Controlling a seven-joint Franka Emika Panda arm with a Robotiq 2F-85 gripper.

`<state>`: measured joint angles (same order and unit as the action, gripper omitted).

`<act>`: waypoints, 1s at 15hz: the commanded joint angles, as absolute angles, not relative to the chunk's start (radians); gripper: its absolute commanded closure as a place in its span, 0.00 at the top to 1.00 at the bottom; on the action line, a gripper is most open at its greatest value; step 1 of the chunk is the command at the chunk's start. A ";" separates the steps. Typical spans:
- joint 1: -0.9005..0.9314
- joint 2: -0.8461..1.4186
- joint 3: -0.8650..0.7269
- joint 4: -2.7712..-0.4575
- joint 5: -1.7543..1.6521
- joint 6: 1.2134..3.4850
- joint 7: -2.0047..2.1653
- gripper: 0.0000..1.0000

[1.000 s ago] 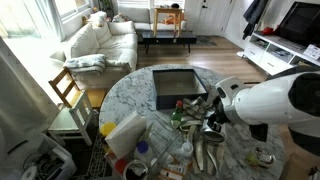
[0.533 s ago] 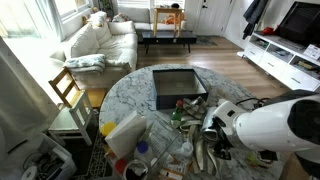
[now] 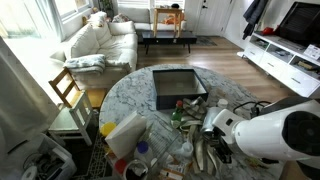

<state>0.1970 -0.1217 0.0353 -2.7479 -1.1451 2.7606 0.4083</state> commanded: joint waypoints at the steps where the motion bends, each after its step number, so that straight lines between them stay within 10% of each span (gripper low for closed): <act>1: 0.190 -0.116 0.046 -2.744 -1.242 2.720 0.452 0.37; 15: 0.197 -0.024 0.042 -2.680 -1.545 2.609 0.672 0.33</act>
<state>0.1959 -0.0625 0.0365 -2.7012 -1.4812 2.6418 0.6099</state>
